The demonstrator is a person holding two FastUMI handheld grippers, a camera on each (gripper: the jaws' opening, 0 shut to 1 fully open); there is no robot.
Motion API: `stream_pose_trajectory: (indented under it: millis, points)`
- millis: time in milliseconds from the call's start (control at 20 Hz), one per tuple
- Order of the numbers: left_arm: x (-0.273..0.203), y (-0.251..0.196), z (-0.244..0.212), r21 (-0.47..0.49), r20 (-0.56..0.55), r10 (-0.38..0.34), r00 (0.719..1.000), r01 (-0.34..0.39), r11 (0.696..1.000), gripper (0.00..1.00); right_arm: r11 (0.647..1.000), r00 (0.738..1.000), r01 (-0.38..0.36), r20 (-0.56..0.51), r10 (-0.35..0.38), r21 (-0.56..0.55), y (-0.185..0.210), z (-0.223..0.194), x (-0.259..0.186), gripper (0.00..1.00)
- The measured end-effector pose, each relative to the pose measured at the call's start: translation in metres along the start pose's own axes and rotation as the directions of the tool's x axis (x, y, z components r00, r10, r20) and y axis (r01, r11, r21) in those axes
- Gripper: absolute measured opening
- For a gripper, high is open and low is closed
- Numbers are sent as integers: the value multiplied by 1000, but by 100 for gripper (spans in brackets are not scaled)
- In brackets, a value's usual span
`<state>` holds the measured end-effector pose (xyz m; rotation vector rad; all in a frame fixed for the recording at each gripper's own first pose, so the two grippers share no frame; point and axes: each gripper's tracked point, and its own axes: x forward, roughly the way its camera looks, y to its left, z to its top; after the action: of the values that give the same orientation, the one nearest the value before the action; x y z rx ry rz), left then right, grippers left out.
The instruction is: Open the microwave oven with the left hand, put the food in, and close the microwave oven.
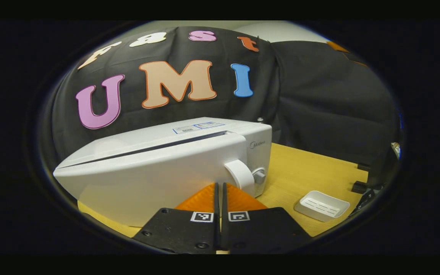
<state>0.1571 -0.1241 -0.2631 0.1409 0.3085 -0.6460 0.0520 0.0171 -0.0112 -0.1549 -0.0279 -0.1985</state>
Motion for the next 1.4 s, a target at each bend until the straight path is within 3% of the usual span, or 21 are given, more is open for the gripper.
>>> stream_pose_trajectory:
  millis: [300,350,450,600,850,1050,1250,1400]
  points:
    - [10,4,8,-20,49,-11,999,12,1000,1,1000,1000,5,-6,-5,24,7,6,5,100]
    - [19,6,5,-47,13,-19,1000,20,999,2,1000,1000,7,-3,-7,28,7,7,6,96]
    - [13,4,1,-126,17,-47,999,49,991,0,999,1000,1,-10,-1,42,13,6,7,100]
    - [-3,24,-4,-90,-14,40,999,-41,995,0,999,1000,-9,-19,10,52,24,1,9,97]
    - [-58,38,44,-89,87,85,993,-78,993,0,997,999,-23,-29,25,68,39,-6,9,96]
    - [-118,73,125,-160,218,187,958,-155,975,1,994,999,-43,-26,46,95,53,-7,13,97]
    - [-172,107,184,-206,328,310,892,-252,945,1,988,996,-89,-9,91,126,70,0,17,97]
    - [-191,104,198,-179,334,337,880,-291,940,71,979,991,-132,-9,135,154,81,0,19,97]
